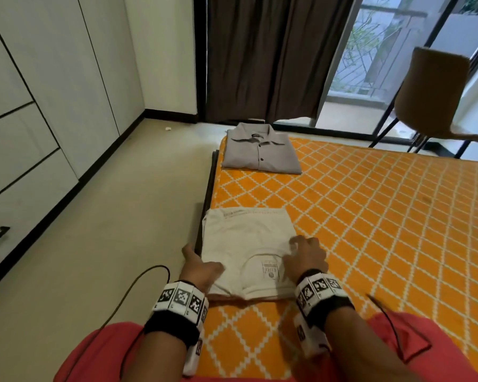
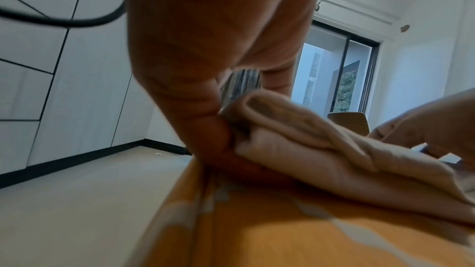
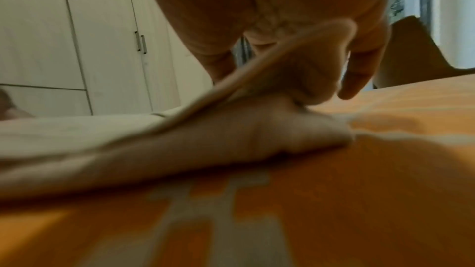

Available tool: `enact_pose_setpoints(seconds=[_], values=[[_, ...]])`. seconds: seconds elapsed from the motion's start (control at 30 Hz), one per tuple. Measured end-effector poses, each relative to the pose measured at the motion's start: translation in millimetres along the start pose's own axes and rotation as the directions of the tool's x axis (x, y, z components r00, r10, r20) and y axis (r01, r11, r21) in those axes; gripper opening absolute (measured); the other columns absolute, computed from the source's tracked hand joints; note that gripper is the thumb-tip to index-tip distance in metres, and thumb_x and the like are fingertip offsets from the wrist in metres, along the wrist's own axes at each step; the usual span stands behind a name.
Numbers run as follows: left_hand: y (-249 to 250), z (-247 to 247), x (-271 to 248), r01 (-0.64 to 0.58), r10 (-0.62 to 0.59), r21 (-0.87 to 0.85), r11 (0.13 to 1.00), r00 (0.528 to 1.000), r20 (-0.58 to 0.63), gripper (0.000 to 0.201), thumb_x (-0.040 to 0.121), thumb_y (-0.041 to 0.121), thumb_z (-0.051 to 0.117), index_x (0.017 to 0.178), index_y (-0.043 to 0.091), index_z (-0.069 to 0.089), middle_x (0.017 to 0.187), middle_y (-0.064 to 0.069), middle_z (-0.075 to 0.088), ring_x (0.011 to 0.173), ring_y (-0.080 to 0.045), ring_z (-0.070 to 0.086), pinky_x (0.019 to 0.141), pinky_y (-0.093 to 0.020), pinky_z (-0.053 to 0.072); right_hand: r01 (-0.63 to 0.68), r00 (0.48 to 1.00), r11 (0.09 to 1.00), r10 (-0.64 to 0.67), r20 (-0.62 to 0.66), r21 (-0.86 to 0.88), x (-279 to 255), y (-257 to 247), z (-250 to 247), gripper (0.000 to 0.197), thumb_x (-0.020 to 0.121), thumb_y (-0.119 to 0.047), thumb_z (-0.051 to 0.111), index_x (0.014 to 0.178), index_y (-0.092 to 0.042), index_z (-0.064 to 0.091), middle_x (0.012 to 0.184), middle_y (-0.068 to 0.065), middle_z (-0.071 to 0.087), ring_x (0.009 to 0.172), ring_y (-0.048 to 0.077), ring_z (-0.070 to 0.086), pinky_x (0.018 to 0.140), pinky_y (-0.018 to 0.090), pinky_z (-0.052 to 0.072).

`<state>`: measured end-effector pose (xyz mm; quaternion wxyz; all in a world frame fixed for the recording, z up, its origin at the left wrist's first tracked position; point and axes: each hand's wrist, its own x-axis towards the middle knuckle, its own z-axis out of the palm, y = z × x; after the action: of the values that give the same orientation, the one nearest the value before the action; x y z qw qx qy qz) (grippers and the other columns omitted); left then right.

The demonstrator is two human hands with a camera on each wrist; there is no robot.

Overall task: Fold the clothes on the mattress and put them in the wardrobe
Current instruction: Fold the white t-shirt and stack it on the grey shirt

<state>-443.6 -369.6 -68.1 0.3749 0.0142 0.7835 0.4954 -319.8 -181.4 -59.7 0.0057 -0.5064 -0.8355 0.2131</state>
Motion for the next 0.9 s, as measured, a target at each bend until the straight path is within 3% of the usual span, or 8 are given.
enact_pose_setpoints(seconds=[0.17, 0.33, 0.5, 0.67, 0.73, 0.8, 0.87, 0.9], values=[[2, 3, -1, -0.065, 0.067, 0.072, 0.995, 0.998, -0.02, 0.084, 0.087, 0.007, 0.059, 0.149, 0.026, 0.006, 0.11, -0.009, 0.05, 0.076, -0.019, 0.053, 0.056, -0.027, 0.041, -0.263, 0.964, 0.931, 0.24, 0.117, 0.255, 17, 10, -9, 0.064, 0.086, -0.038, 0.067, 0.138, -0.009, 0.042, 0.14, 0.017, 0.043, 0.122, 0.039, 0.048, 0.097, 0.045, 0.047], [-1, 5, 2, -0.157, 0.145, 0.126, 0.98, 0.985, 0.095, 0.095, 0.085, 0.004, 0.064, 0.152, 0.028, 0.002, 0.138, -0.01, 0.046, 0.112, -0.028, 0.054, 0.094, -0.037, 0.047, -0.238, 0.954, 0.94, 0.18, 0.238, 0.243, 13, 12, -4, 0.067, 0.082, -0.035, 0.075, 0.134, -0.011, 0.041, 0.129, 0.013, 0.056, 0.107, 0.032, 0.059, 0.079, 0.038, 0.051], [1, 9, -6, -0.243, 0.227, 0.167, 0.955, 0.968, 0.109, 0.085, 0.085, -0.001, 0.062, 0.15, 0.029, 0.016, 0.142, -0.008, 0.043, 0.12, -0.03, 0.05, 0.097, -0.035, 0.045, -0.245, 0.936, 0.932, 0.156, 0.314, 0.266, 3, 12, -14, 0.076, 0.083, -0.035, 0.075, 0.14, -0.009, 0.032, 0.133, 0.014, 0.052, 0.11, 0.032, 0.055, 0.075, 0.035, 0.043], [-3, 20, -18, -0.22, 0.189, 0.211, 0.952, 0.969, 0.157, 0.024, 0.082, -0.001, 0.062, 0.082, 0.024, 0.062, 0.113, -0.007, 0.058, 0.094, -0.023, 0.059, 0.073, -0.032, 0.056, -0.188, 0.892, 0.973, 0.113, 0.437, 0.131, -1, 16, -24, 0.086, 0.074, -0.02, 0.082, 0.139, -0.012, 0.026, 0.121, 0.012, 0.053, 0.105, 0.033, 0.055, 0.077, 0.041, 0.05], [-3, 25, -27, -0.257, 0.171, 0.324, 0.911, 0.947, 0.271, 0.018, 0.084, 0.004, 0.065, 0.081, 0.022, 0.064, 0.105, -0.005, 0.063, 0.096, -0.021, 0.061, 0.069, -0.02, 0.049, -0.171, 0.903, 0.978, 0.109, 0.415, 0.115, 5, 18, -32, 0.076, 0.079, -0.009, 0.076, 0.139, -0.013, 0.028, 0.117, 0.015, 0.055, 0.102, 0.035, 0.057, 0.074, 0.043, 0.053], [-3, 31, -41, -0.173, 0.042, 0.235, 0.956, 0.878, 0.476, 0.012, 0.089, 0.006, 0.064, 0.095, 0.016, 0.063, 0.09, -0.008, 0.065, 0.076, -0.023, 0.065, 0.067, -0.027, 0.053, -0.203, 0.952, 0.958, 0.145, 0.271, 0.202, 13, 22, -41, 0.062, 0.086, -0.004, 0.065, 0.138, -0.015, 0.034, 0.1, 0.014, 0.057, 0.08, 0.03, 0.059, 0.058, 0.035, 0.048], [-3, 37, -50, -0.03, -0.047, 0.113, 0.993, 0.781, 0.623, 0.025, 0.091, 0.005, 0.062, 0.113, 0.017, 0.056, 0.081, -0.011, 0.06, 0.057, -0.021, 0.06, 0.054, -0.032, 0.053, -0.272, 0.96, 0.852, 0.27, 0.069, 0.447, 20, 28, -46, 0.052, 0.09, -0.008, 0.06, 0.135, -0.015, 0.036, 0.094, 0.015, 0.057, 0.069, 0.028, 0.056, 0.057, 0.036, 0.049], [-4, 40, -48, -0.011, -0.034, 0.071, 0.997, 0.793, 0.609, 0.032, 0.092, 0.005, 0.062, 0.117, 0.02, 0.051, 0.078, -0.01, 0.057, 0.054, -0.02, 0.057, 0.051, -0.031, 0.049, -0.305, 0.937, 0.763, 0.348, 0.035, 0.57, 21, 30, -46, 0.055, 0.09, -0.011, 0.061, 0.136, -0.015, 0.033, 0.102, 0.019, 0.058, 0.075, 0.031, 0.058, 0.064, 0.04, 0.052]])
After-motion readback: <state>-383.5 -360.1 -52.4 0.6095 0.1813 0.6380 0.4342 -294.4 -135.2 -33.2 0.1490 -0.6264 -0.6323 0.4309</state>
